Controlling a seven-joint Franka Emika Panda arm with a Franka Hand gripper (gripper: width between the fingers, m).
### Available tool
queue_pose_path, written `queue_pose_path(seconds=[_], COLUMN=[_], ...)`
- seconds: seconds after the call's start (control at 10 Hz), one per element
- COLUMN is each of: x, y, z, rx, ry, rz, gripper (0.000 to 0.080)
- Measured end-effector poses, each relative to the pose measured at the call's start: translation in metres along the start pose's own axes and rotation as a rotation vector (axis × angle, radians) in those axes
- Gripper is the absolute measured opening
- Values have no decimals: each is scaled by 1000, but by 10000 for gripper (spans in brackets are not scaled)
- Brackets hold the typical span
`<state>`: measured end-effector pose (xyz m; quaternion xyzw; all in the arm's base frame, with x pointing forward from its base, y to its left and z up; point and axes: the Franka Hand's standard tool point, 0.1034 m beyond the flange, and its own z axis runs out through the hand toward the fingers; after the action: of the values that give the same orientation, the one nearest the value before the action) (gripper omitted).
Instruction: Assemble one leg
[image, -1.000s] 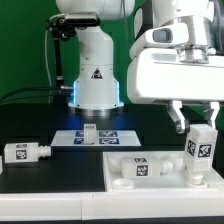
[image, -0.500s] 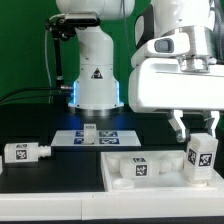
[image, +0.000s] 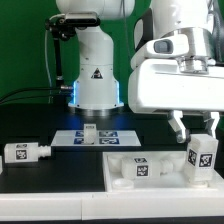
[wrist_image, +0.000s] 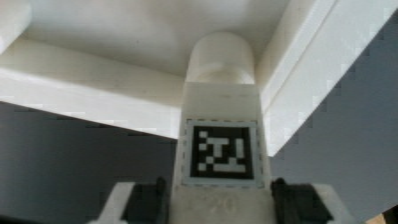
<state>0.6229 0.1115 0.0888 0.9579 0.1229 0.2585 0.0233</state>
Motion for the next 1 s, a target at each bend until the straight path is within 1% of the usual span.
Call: queue_pose_path(seconds=[0.1, 0.2, 0.3, 0.4, 0.5, 0.7, 0.9, 1.0], x=[-1, -2, 2, 4, 5, 6, 9, 10], y=[0, -1, 3, 1, 0, 5, 4, 5], z=[0, 1, 0, 1, 3, 3, 5, 3], rx=[2, 9, 13, 23, 41, 64, 71, 77], ry=[-9, -39, -70, -120, -217, -420, -533, -598], rz=[0, 2, 16, 48, 78, 139, 168, 171], gripper=[446, 575, 635, 635, 647, 649, 649, 649])
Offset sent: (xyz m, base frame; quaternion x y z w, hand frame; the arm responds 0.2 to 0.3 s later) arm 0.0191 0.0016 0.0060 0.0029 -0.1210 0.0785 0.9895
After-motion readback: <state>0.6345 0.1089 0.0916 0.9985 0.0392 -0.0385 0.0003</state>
